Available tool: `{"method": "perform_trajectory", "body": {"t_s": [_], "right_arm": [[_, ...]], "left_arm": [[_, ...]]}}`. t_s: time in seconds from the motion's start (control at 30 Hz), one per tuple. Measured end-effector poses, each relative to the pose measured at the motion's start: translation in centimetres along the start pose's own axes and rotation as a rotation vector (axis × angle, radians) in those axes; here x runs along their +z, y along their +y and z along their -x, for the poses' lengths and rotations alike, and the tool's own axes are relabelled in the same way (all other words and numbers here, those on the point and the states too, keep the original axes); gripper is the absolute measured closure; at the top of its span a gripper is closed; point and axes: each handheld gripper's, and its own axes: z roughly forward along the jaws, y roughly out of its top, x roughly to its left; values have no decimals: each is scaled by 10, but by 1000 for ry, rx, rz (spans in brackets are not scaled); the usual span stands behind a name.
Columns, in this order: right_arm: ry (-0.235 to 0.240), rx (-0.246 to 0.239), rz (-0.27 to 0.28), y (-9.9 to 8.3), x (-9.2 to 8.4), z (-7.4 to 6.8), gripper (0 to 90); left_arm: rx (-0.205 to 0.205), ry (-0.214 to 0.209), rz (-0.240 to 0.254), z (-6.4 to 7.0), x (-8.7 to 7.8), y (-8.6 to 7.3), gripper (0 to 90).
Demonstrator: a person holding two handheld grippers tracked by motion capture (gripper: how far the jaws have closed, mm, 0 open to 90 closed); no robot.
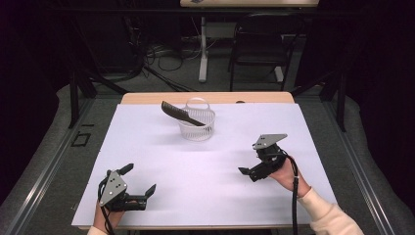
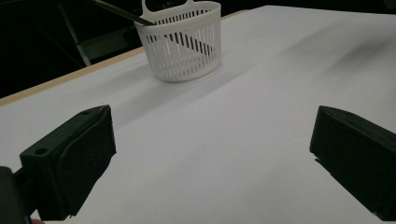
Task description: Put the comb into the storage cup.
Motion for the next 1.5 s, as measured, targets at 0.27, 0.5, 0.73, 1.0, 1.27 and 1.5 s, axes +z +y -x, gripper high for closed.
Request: {"method": "perform_trajectory", "body": {"t_s": [0.27,0.5,0.73,1.0,1.27,1.5], "right_arm": [[-10,3,-2,-13,-8,-7,0],[-19,13,0,-22,-13,-10,0],[-31,19,4,-33,-21,-13,0],[-48,27,5,-46,-29,-17,0],[-55,35,26,-59,-34,-20,0],[-62,29,63,-69,-38,-23,0]], "left_arm": [[0,1,-1,0,0,0,1],[1,1,-2,0,0,0,1],[-1,1,-2,0,0,0,1],[-1,1,-4,0,0,0,1],[-1,3,-6,0,0,0,1],[0,4,-7,0,1,-1,1]]}}
